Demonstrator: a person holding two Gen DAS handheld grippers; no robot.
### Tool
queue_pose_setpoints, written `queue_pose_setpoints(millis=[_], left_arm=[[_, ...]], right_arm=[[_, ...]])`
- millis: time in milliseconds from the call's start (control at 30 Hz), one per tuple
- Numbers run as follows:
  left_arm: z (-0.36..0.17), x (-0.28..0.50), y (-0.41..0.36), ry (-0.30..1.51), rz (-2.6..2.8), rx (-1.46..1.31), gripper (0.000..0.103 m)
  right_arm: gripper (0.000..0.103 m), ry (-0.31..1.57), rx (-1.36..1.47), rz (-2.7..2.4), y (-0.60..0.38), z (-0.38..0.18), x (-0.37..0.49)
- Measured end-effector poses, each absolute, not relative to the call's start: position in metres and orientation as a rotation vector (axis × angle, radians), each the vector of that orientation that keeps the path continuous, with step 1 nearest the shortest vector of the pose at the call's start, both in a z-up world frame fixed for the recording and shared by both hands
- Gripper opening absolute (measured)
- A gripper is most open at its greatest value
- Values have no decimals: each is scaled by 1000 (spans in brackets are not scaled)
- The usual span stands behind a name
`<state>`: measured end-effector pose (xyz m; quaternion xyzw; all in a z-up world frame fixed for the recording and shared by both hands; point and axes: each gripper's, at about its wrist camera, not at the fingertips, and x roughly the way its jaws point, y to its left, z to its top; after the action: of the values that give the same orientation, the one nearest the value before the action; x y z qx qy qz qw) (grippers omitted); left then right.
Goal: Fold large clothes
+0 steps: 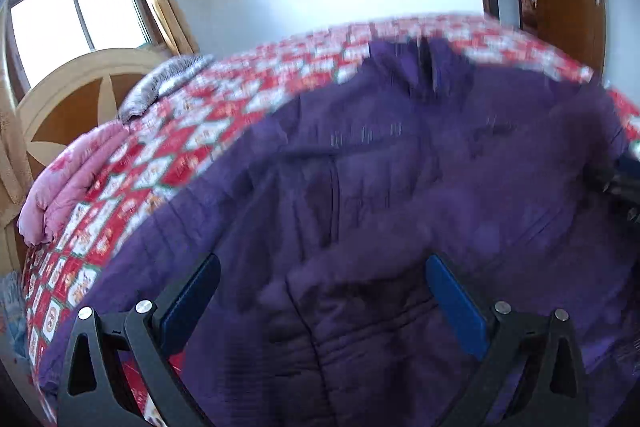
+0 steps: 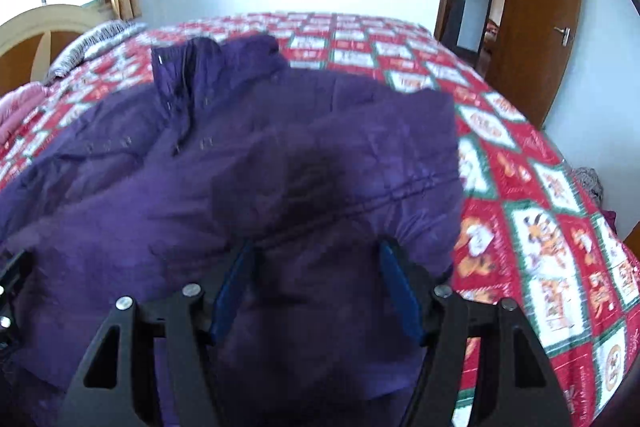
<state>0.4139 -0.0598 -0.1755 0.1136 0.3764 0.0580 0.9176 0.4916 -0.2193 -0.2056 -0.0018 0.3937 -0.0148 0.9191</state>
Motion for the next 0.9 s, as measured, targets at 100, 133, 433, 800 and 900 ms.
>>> queue_pose_setpoints(millis=[100, 133, 433, 800, 900], left_arm=[[-196, 427, -48, 877, 64, 151, 102], [-197, 429, -44, 885, 59, 125, 102], [-203, 430, -43, 894, 47, 96, 102], [-201, 428, -49, 874, 74, 142, 103], [-201, 429, -48, 878, 71, 139, 103]], right_arm=[[71, 839, -40, -43, -214, -212, 495], [71, 844, -56, -48, -211, -214, 496], [72, 754, -9, 21, -189, -168, 456], [75, 894, -86, 137, -141, -212, 456], [75, 891, -118, 121, -136, -216, 454]])
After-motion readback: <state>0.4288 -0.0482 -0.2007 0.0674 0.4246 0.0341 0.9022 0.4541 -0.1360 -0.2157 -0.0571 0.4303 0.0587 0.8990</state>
